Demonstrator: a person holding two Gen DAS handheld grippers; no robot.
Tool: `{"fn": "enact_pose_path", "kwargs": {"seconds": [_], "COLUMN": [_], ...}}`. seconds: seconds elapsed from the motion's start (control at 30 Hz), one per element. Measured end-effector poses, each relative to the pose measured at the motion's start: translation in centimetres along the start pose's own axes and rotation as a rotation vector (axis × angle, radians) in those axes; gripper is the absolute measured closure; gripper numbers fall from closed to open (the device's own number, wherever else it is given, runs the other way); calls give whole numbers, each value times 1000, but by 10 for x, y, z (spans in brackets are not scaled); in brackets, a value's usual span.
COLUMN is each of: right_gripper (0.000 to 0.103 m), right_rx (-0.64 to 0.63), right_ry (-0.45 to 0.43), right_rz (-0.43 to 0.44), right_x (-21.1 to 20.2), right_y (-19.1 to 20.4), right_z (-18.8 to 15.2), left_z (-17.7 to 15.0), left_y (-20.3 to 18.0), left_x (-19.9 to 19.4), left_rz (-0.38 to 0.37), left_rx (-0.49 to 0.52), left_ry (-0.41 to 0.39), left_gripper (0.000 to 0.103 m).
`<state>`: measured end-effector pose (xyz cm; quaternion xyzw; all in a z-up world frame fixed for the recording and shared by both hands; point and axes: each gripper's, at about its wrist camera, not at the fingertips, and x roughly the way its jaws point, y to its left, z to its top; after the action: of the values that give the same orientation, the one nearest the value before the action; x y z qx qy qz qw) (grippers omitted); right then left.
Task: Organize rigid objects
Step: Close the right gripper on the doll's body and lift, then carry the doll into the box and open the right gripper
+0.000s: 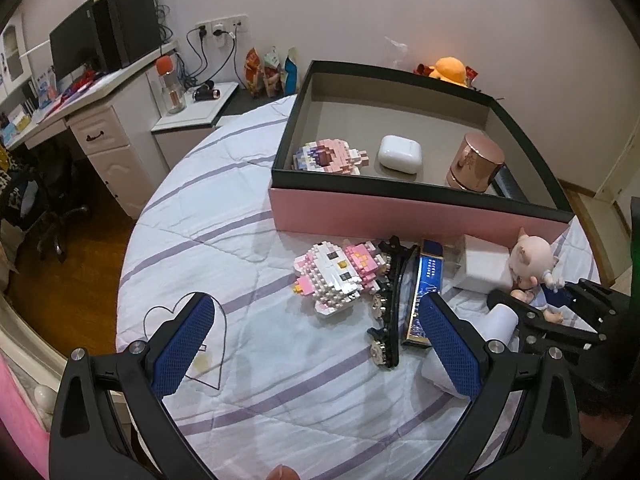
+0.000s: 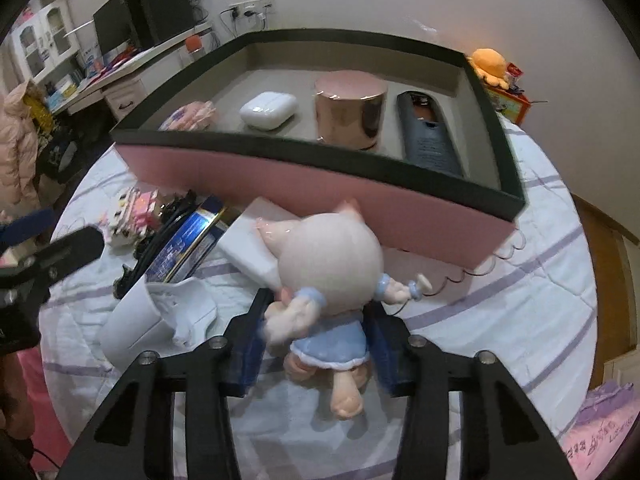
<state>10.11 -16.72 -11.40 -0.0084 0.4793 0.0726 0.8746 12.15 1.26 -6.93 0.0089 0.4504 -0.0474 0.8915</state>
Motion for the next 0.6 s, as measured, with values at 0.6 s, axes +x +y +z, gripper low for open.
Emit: {"fn": "enact_pose_path", "kwargs": {"seconds": [0.6], "right_gripper": [58], "right_rx": [68], "right_ry": [-51], "right_rz": [67], "right_x": [-40], "right_y": [-10], "right_z": [-11], "left_z": [-3], "left_y": [-10], "left_x": [-23], "left_rz": [-8], "left_rx": [22], "left_ry": [-40], "left_gripper": [0]}}
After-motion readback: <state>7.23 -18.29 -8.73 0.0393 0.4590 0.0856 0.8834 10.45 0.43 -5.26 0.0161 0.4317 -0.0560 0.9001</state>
